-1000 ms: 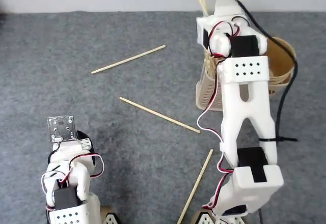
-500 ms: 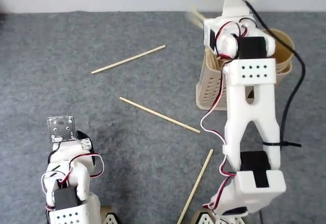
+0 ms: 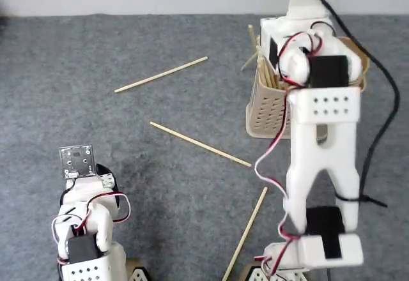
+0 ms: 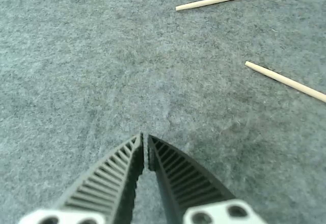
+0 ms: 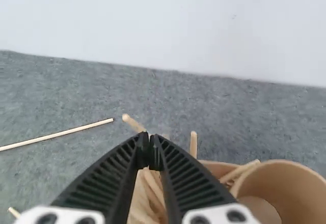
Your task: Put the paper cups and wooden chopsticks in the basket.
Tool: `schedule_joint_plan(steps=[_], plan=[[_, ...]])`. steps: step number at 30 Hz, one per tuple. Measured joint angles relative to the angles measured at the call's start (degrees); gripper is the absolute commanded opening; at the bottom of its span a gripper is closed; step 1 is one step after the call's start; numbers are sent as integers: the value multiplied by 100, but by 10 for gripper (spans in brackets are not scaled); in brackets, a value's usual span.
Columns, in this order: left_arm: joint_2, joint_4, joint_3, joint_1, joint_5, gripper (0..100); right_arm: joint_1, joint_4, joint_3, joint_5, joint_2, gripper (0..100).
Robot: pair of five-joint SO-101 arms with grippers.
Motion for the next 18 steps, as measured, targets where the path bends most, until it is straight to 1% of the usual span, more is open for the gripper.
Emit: schedule_joint_plan(steps=[6, 18], plan=[[0, 0, 0, 0, 0, 12, -176, 941, 0, 0, -958, 9], [0, 0, 0, 0, 0, 12, -202, 3121, 0, 18, -2629, 9]])
